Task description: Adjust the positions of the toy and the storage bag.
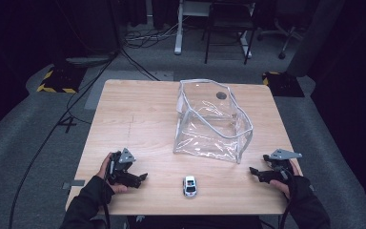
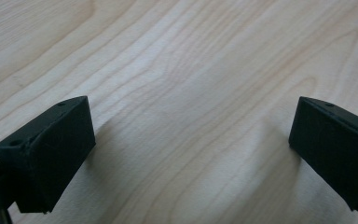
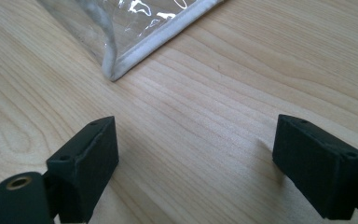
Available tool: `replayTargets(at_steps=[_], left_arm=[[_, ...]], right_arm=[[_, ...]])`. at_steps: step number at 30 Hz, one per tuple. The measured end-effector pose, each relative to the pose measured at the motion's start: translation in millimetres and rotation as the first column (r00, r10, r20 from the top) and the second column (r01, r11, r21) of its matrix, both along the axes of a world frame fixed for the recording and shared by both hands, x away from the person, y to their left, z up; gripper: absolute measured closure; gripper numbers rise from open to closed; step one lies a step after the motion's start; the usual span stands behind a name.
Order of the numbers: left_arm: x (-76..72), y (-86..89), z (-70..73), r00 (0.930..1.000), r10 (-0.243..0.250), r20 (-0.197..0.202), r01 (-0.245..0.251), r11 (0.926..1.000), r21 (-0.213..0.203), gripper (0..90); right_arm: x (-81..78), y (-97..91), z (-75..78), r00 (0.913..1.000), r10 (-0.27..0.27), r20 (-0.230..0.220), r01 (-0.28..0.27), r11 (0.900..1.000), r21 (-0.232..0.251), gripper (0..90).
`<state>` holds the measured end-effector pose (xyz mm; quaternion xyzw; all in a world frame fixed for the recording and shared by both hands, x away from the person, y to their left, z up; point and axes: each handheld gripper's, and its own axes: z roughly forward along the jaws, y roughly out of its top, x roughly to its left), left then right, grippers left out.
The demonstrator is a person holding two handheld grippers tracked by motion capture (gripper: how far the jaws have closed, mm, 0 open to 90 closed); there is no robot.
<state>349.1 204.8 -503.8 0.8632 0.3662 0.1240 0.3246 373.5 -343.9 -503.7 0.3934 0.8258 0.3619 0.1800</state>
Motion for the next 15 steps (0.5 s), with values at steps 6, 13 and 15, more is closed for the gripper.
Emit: replayTargets(at_steps=[6,13,15], left_arm=[[-10.0,-12.9,0.4,0.9979,-0.065,0.002,0.065,0.9979,0.005,0.4],[-18.7,-38.1,1.1,0.9863,-0.164,-0.019,0.164,0.9865,0.002,0.4],[-20.8,-46.9,0.0,0.9857,-0.169,-0.007,0.169,0.9857,-0.004,0.4]], right_arm=[[-0.3,0.7,0.2,1.0,-0.005,-0.004,0.005,1.0,0.005,14.3],[0.2,0.4,0.0,1.0,0.0,0.001,0.0,1.0,0.0,14.1],[0.2,0.4,0.0,1.0,0.0,0.001,0.0,1.0,0.001,14.1]])
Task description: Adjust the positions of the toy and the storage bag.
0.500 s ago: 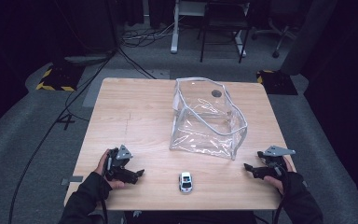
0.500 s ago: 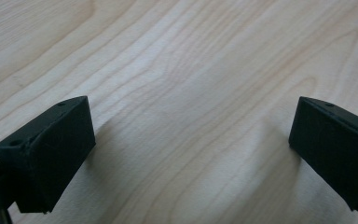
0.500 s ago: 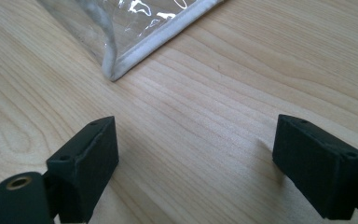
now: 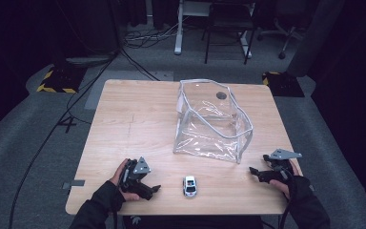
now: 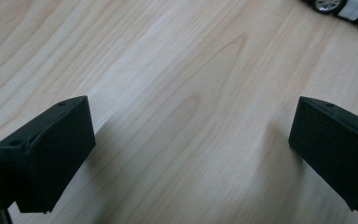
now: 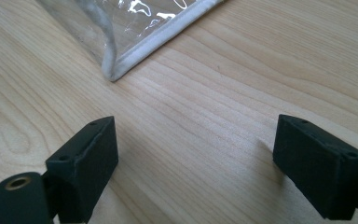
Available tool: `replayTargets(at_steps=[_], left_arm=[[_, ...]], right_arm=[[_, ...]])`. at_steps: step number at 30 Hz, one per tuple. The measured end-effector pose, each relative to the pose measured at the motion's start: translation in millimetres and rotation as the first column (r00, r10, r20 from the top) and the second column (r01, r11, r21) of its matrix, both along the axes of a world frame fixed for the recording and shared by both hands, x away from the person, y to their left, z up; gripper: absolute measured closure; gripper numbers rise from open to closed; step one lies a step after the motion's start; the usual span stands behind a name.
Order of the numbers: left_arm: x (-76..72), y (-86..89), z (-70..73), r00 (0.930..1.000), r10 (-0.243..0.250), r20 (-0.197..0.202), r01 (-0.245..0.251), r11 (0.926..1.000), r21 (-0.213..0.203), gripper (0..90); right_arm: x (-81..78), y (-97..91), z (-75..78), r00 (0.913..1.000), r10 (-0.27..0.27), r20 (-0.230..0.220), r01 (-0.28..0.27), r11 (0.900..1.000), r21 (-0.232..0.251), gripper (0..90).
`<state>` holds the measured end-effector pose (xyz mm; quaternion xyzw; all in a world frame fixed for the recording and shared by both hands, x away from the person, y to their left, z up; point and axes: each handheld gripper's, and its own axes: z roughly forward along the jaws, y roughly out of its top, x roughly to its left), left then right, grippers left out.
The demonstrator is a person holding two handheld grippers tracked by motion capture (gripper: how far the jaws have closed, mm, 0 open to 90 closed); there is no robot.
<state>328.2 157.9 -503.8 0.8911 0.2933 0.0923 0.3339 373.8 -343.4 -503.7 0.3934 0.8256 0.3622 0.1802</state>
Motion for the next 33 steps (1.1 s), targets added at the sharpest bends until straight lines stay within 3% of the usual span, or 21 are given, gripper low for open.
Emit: replayTargets(at_steps=[11,14,16,20,24,26,28,30,33], left_arm=[[-3.0,-38.8,0.6,0.9973,-0.074,0.003,0.074,0.9973,0.004,1.0],[-8.2,-49.0,1.7,0.9946,-0.102,0.021,0.102,0.9946,-0.017,8.1],[-12.2,-54.6,2.4,0.9925,-0.119,0.027,0.12,0.9924,-0.025,17.7],[-15.3,-63.6,1.7,0.9909,-0.131,0.028,0.133,0.9902,-0.043,18.1],[-19.0,-77.6,0.7,0.9861,-0.165,0.016,0.166,0.9836,-0.071,16.4],[-19.3,-79.4,0.6,0.9864,-0.164,0.018,0.165,0.9837,-0.072,16.2],[-19.3,-86.8,0.9,0.9805,-0.195,0.024,0.196,0.9784,-0.065,16.3],[-20.6,-88.0,1.4,0.9802,-0.198,0.009,0.198,0.9787,-0.054,16.3],[-20.7,-97.8,2.0,0.9746,-0.224,-0.002,0.223,0.9731,-0.057,17.2]], right_arm=[[-0.1,0.0,0.0,1.0,-0.001,-0.002,0.001,1.0,0.0,14.1],[-0.1,0.0,0.0,1.0,0.0,-0.001,0.0,1.0,0.0,14.1],[0.0,0.0,0.0,1.0,0.0,0.0,0.0,1.0,0.0,14.1],[0.0,0.0,0.0,1.0,0.0,0.0,0.0,1.0,0.0,14.1],[0.0,0.0,0.0,1.0,0.0,0.0,0.0,1.0,0.0,14.1],[0.0,0.0,0.0,1.0,0.0,0.0,0.0,1.0,0.0,14.1],[0.0,0.0,0.0,1.0,0.0,0.0,0.0,1.0,0.0,14.1],[0.1,0.0,0.0,1.0,0.001,0.0,-0.001,1.0,0.0,14.1],[-0.1,0.0,0.0,1.0,0.0,-0.001,0.0,1.0,0.0,14.1]])
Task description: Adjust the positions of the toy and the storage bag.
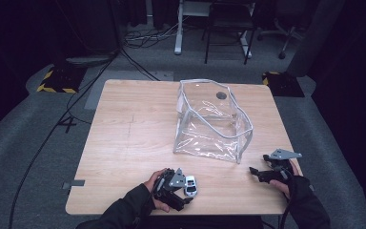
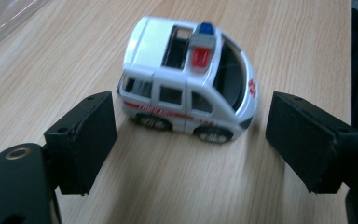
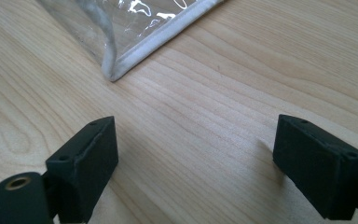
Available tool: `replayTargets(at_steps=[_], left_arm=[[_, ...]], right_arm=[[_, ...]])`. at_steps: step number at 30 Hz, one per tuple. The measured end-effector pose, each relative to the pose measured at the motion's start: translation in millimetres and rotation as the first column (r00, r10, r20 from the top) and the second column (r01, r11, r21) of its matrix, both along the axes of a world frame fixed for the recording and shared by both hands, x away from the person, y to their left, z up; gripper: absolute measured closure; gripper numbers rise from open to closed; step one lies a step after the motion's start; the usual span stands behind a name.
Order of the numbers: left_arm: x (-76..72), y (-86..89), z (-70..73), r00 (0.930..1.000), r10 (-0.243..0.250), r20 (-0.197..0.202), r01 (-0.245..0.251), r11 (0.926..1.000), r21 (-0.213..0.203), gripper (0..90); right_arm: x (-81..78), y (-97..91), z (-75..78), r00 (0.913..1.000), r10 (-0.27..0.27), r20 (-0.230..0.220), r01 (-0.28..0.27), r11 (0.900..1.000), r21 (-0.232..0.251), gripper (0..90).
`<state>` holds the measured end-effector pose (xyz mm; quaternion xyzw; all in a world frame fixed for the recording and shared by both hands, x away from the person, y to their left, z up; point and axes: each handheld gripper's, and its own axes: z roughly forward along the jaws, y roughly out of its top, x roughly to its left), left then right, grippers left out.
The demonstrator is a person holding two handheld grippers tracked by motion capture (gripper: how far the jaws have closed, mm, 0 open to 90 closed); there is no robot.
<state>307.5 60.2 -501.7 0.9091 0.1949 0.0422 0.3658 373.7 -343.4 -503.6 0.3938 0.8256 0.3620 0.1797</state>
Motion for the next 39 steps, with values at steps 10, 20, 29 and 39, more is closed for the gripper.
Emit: replayTargets(at_steps=[10,20,29,39], left_arm=[[12.3,-13.4,2.2,0.9995,-0.017,0.027,0.016,0.9992,0.036,23.7],[28.3,-44.2,2.2,0.9989,-0.044,0.016,0.044,0.9989,0.019,24.3],[48.2,-79.5,2.9,0.997,-0.073,0.026,0.072,0.9967,0.036,24.3],[59.0,-113.9,5.1,0.9915,-0.126,0.032,0.124,0.9902,0.064,24.3]], right_arm=[[0.1,-0.1,0.0,1.0,0.003,0.002,-0.003,1.0,0.0,14.3],[-0.1,0.2,0.0,1.0,-0.001,0.0,0.001,1.0,0.002,14.3],[-2.2,-2.8,0.2,0.9999,0.014,-0.001,-0.014,0.9999,-0.002,14.3],[-2.1,-2.7,-0.2,0.9999,0.014,0.002,-0.014,0.9999,0.001,14.2]])
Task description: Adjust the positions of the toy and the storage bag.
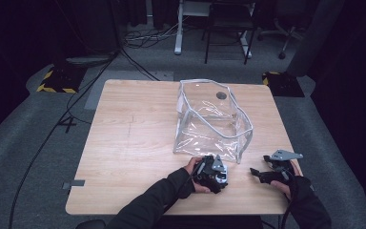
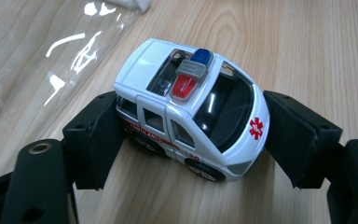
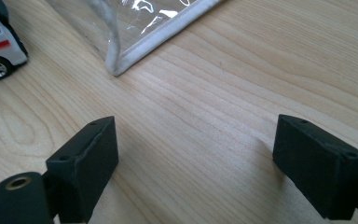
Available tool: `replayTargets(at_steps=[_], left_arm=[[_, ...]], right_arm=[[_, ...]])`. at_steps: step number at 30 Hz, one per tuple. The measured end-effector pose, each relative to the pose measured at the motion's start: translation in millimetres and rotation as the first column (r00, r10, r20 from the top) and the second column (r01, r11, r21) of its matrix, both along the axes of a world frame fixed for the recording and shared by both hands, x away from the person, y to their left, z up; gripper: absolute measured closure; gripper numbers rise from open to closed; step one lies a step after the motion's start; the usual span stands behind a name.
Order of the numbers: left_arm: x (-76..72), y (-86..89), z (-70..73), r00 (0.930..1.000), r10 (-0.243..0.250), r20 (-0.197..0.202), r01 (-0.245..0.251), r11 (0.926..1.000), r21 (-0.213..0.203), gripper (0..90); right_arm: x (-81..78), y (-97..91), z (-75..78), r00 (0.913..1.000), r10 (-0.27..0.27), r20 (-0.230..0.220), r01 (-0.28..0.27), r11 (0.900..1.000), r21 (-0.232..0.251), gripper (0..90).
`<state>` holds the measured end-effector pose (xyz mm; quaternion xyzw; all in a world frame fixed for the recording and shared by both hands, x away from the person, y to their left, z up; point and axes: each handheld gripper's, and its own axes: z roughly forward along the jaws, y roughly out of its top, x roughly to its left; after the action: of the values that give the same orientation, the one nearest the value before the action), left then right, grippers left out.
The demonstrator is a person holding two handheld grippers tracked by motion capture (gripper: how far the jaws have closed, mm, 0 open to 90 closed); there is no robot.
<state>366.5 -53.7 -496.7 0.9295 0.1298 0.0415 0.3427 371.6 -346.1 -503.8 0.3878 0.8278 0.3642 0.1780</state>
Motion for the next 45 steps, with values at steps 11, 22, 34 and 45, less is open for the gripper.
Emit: replayTargets(at_steps=[11,22,34,45], left_arm=[[0.8,-51.9,-1.7,0.9998,-0.018,-0.008,0.017,0.9988,-0.046,24.0],[-2.9,-44.2,-2.7,0.9994,-0.023,-0.024,0.022,0.9995,-0.024,15.1],[-2.1,-2.1,-2.3,0.9996,0.015,-0.025,-0.016,0.9998,-0.009,14.7],[-5.6,75.6,-3.5,0.9941,0.108,-0.011,-0.109,0.9939,-0.02,14.6]], right_arm=[[0.1,-0.3,0.1,1.0,0.002,-0.002,-0.002,1.0,-0.001,14.2],[0.1,0.0,0.0,1.0,0.001,0.0,-0.001,1.0,0.002,14.2],[-3.5,0.2,0.4,0.9995,0.032,-0.001,-0.032,0.9995,-0.005,15.1],[-30.0,13.6,1.7,0.9937,0.112,-0.004,-0.112,0.9937,-0.006,20.9]])
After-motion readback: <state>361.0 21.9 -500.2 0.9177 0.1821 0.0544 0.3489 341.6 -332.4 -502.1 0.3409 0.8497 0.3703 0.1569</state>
